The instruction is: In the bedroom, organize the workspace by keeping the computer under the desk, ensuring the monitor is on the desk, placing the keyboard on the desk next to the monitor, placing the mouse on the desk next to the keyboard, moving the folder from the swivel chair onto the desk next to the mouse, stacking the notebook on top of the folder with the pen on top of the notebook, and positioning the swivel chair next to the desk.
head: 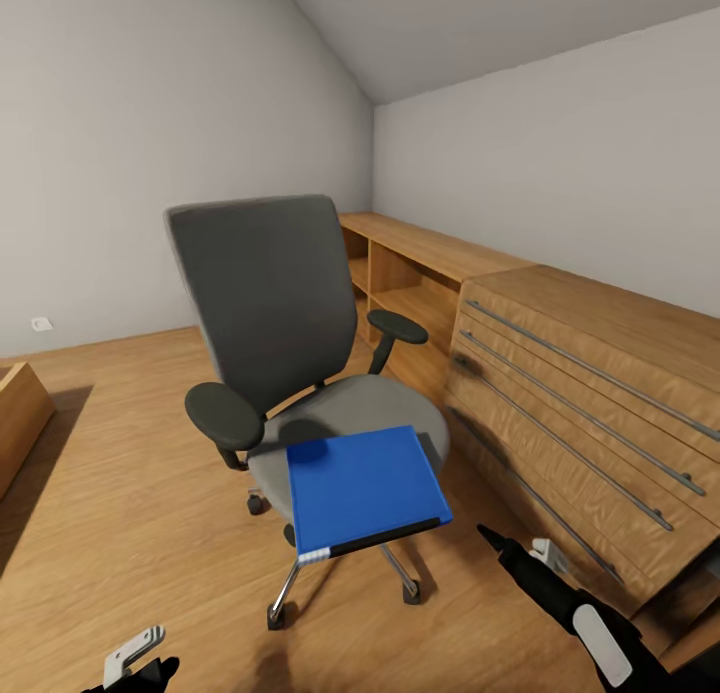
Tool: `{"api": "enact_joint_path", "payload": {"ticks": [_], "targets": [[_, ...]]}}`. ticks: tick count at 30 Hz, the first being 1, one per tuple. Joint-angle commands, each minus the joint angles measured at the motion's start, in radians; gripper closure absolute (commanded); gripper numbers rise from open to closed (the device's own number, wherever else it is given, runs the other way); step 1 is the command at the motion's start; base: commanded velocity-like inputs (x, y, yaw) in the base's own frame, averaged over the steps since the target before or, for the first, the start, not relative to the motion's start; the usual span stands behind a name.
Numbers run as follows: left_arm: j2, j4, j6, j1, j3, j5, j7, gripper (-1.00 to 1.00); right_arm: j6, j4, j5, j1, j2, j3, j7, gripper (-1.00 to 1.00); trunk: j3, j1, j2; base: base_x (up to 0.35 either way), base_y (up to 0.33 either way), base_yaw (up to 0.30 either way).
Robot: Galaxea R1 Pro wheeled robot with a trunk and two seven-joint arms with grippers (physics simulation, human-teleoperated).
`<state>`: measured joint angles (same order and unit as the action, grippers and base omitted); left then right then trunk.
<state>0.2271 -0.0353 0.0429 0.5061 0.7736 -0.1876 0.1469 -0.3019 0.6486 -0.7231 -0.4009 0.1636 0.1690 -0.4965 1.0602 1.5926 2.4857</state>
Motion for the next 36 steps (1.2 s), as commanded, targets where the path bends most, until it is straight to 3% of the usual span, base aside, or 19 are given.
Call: {"api": "enact_joint_path", "payload": {"ticks": [1, 4, 10, 14, 28, 36], "targets": [[0.0, -0.002, 0.005, 0.0, 0.009, -0.007, 0.004, -1.0, -0.01, 0.0, -0.009, -0.001, 0.0, 0.003, -0.004, -1.0, 0.001, 0.0, 0.0, 0.0, 0.0, 0.0], [-0.002, -0.002, 0.005, 0.0, 0.009, 0.008, 0.005, -1.0, -0.012, 0.0, -0.01, 0.0, 0.004, 0.002, -0.034, -1.0, 0.001, 0.0, 0.0, 0.0, 0.0, 0.0], [-0.002, -0.002, 0.005, 0.0, 0.009, 0.027, 0.004, -1.0, -0.057, -0.005, -0.007, 0.0, 0.008, 0.001, -0.186, -1.0, 0.001, 0.0, 0.0, 0.0, 0.0, 0.0], [-0.003, -0.002, 0.005, 0.0, 0.009, 0.032, 0.004, -1.0, -0.092, -0.006, -0.005, 0.0, 0.008, 0.0, -0.249, -1.0, 0.001, 0.0, 0.0, 0.0, 0.0, 0.0], [-0.005, -0.002, 0.005, 0.0, 0.009, 0.033, 0.005, -1.0, -0.107, -0.006, -0.002, 0.0, 0.008, -0.002, -0.294, -1.0, 0.001, 0.0, 0.0, 0.0, 0.0, 0.0], [-0.007, -0.002, 0.005, 0.0, 0.009, 0.033, 0.005, -1.0, -0.108, -0.007, 0.028, 0.001, 0.009, -0.003, -0.337, -1.0, 0.001, 0.0, 0.0, 0.0, 0.0, 0.0]]}}
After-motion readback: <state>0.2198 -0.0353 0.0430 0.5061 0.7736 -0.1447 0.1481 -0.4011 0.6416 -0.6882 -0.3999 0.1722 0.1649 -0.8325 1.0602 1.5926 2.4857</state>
